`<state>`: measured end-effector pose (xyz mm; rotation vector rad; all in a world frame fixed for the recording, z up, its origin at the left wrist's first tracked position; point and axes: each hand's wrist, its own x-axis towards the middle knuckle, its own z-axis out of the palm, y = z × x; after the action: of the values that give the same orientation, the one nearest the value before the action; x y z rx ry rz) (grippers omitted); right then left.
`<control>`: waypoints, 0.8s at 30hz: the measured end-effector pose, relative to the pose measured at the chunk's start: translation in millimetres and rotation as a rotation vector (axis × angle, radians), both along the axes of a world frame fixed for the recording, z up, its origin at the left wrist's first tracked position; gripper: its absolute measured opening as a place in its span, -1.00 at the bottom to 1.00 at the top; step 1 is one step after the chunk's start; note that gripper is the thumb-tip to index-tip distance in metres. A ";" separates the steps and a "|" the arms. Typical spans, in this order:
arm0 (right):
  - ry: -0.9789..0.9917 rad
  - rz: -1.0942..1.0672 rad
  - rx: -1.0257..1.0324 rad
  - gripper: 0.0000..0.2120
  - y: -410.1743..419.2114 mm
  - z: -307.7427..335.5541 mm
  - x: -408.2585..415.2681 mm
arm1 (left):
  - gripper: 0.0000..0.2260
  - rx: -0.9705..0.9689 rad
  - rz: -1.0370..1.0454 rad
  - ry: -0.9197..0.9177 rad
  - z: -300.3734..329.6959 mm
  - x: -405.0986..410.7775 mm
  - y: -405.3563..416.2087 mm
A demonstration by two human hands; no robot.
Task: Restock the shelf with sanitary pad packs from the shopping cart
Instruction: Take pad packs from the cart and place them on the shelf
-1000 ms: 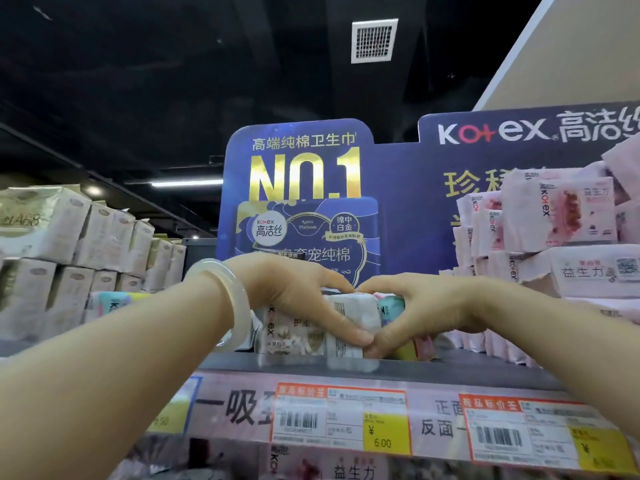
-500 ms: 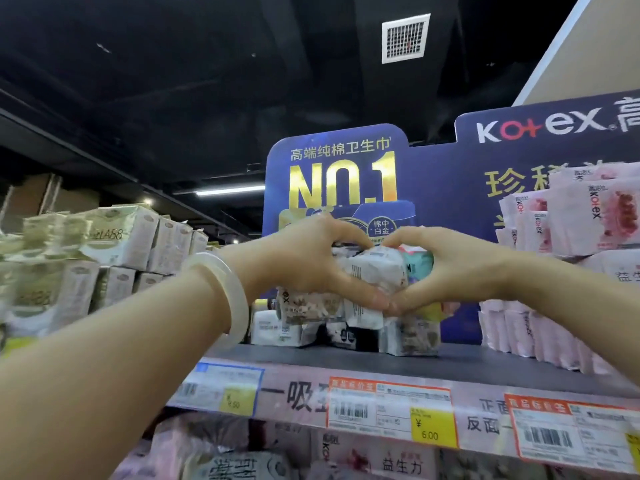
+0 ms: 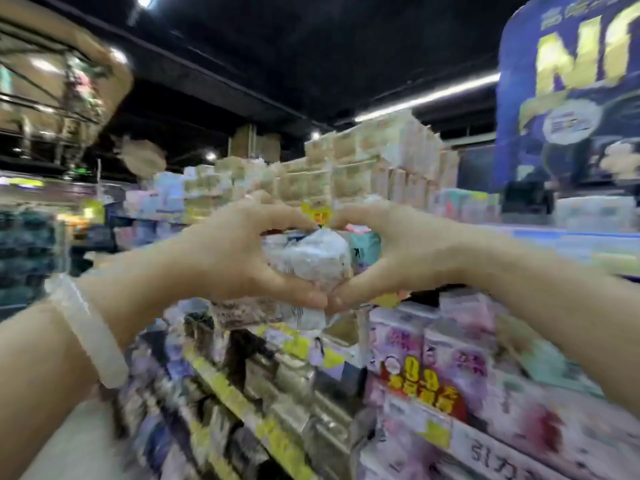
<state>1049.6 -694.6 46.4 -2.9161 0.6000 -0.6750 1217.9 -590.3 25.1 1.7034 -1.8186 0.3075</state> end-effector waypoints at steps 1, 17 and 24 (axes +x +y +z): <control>0.030 0.040 0.045 -0.34 3.2 -23.6 28.0 | -0.33 0.050 0.045 0.016 -21.0 21.5 12.5; 0.631 0.191 0.533 0.10 62.5 -337.2 239.7 | 0.04 0.789 0.267 0.387 -309.8 216.9 140.8; 0.490 0.121 0.326 0.03 39.2 -240.8 216.3 | 0.03 0.549 0.110 0.195 -235.4 200.5 73.6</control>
<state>1265.9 -655.4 -194.5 -2.7674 0.5053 0.1533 1418.4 -516.7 -210.3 2.1155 -1.7648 -0.3389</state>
